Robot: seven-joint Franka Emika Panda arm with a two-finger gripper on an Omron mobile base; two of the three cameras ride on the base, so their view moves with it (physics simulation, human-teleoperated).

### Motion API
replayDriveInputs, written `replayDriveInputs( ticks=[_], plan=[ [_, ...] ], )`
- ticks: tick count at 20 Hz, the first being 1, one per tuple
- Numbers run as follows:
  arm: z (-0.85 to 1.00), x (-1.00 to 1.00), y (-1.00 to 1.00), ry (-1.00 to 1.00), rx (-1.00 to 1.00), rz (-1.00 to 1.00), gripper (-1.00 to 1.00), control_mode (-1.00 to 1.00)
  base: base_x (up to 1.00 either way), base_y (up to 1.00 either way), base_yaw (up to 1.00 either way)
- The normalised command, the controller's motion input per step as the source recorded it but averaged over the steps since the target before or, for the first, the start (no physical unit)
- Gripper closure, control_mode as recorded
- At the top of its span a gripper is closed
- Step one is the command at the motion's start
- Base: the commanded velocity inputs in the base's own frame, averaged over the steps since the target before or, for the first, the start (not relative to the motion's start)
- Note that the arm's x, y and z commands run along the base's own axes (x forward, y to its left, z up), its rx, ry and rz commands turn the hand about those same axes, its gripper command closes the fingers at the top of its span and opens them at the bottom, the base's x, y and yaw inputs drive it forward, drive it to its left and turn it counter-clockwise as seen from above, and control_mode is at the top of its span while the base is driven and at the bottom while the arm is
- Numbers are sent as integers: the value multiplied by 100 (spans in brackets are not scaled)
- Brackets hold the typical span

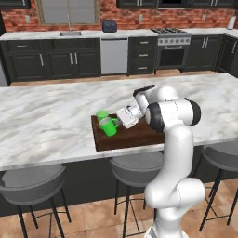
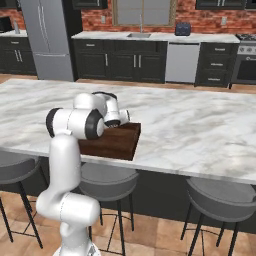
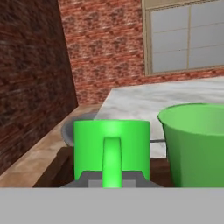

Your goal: There is a tray on the dining counter. Grab the cup, mug, and pitcher and place them on the tray. The pitcher may be placed next to the tray if it cannot fit the tray.

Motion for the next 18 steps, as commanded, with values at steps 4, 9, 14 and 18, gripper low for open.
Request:
replayDriveInputs(
  ticks=[4,9,14,18],
  plan=[
    [-5,21,19,0,5,0,100,-100,0,0,0],
    [-14,18,11,0,1,0,100,-100,0,0,0],
    [-19,15,6,0,0,0,100,-100,0,0,0],
    [-21,0,0,0,0,0,100,-100,0,0,0]
  ],
)
